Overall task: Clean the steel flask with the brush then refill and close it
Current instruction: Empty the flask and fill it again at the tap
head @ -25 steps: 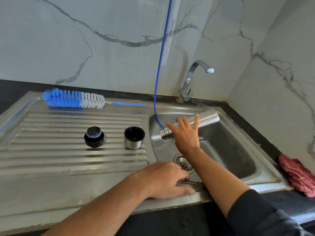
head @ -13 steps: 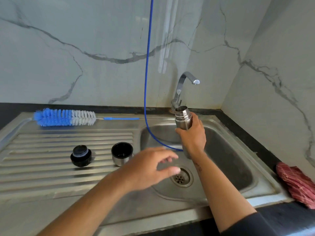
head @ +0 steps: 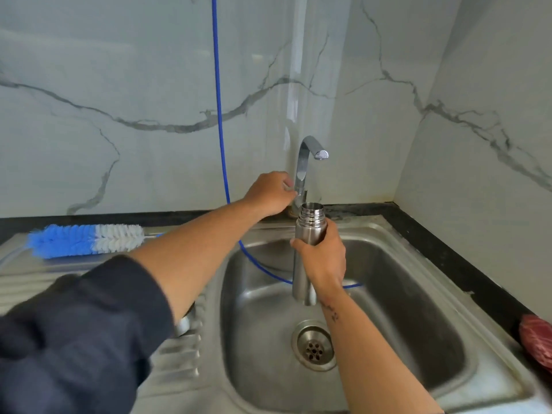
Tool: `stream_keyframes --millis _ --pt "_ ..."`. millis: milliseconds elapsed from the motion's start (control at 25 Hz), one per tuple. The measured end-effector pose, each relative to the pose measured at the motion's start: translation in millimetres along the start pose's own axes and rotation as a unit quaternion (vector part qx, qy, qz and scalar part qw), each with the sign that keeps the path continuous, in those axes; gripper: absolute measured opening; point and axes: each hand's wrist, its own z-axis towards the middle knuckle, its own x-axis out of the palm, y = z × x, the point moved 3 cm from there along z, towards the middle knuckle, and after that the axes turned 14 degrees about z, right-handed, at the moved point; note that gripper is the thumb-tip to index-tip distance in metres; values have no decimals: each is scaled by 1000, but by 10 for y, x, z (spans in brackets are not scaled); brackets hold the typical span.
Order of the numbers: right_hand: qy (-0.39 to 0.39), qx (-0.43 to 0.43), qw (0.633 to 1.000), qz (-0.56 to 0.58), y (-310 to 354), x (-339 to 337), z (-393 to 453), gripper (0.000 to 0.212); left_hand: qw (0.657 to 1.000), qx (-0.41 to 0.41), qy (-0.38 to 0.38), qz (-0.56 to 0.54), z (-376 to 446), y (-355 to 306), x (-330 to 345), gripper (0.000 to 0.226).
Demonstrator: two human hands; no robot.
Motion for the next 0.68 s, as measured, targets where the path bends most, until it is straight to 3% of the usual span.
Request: stream_keyframes --millis 160,320,680 --pt "-22 2 1000 9 -36 -1 86 77 1000 12 21 18 449 -121 380 38" --pt "-21 -8 1000 15 -52 20 113 84 995 53 7 85 624 -192 503 23" --pt "-10 -4 1000 28 -69 35 134 89 997 -13 25 72 686 36 423 18"
